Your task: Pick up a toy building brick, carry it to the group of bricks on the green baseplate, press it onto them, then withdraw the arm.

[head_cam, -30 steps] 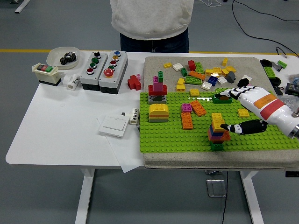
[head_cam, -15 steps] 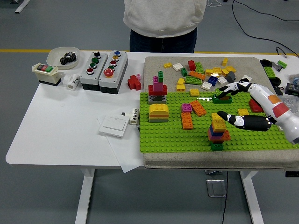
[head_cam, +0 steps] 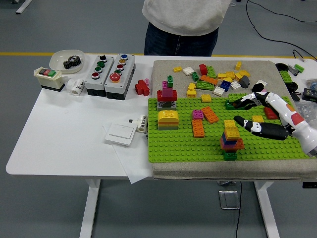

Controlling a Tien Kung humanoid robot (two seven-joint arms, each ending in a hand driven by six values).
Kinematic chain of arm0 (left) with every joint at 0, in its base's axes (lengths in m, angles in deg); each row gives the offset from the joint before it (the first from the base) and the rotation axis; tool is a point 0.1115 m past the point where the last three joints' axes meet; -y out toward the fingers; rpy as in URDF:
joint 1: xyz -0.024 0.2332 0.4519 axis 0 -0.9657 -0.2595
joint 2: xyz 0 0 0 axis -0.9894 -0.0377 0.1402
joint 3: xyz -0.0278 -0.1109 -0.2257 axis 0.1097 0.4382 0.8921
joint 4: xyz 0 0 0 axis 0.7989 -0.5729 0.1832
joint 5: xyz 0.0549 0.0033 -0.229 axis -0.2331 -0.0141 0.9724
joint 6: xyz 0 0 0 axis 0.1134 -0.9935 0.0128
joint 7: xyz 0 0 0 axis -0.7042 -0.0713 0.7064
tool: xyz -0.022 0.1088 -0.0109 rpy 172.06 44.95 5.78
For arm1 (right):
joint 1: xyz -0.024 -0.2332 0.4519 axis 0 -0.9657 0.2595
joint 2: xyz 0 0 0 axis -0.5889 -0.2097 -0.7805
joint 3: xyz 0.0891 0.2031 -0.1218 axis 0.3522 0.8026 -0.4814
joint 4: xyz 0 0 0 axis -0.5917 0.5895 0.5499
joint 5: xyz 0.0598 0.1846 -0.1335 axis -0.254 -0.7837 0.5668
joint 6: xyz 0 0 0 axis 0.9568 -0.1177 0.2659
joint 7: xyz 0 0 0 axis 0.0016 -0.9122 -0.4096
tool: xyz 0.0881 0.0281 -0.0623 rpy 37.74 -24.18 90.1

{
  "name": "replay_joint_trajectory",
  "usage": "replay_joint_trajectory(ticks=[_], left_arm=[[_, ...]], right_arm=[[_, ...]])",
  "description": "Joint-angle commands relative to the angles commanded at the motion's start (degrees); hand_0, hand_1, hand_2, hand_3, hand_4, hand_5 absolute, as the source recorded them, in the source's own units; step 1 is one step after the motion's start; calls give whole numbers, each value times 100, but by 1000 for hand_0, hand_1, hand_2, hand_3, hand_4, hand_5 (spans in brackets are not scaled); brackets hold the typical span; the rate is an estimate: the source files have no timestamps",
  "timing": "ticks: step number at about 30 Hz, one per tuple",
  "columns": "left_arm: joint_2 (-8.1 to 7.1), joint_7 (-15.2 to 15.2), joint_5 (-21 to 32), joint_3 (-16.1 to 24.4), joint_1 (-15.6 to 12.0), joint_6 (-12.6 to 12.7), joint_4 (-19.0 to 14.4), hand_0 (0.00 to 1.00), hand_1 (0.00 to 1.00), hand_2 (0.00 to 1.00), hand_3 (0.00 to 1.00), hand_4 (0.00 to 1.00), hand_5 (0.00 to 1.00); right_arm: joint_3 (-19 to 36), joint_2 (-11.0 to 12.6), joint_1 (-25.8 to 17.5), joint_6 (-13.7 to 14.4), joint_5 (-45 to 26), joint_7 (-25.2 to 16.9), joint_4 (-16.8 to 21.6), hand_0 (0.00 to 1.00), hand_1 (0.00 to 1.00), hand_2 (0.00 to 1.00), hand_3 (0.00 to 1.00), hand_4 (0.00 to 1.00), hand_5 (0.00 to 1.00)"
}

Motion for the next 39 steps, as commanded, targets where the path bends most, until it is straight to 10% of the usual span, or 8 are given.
replay_joint_trajectory(ticks=[13, 20, 39], left_arm=[[0, 3, 43, -26, 4, -7, -2, 740, 724, 716, 589, 639, 662], [0, 26, 85, -46, 20, -4, -2, 740, 724, 716, 587, 638, 662], [1, 44, 151, -88, 23, -7, -1, 740, 724, 715, 588, 638, 660]], right_arm=[[-203, -59, 8, 11, -504, -73, 230, 643, 648, 698, 571, 781, 435], [-201, -66, 17, 62, -557, -120, 207, 460, 532, 589, 546, 762, 423], [326, -108, -28, -109, 3333, -387, -40, 538, 597, 629, 546, 806, 423]])
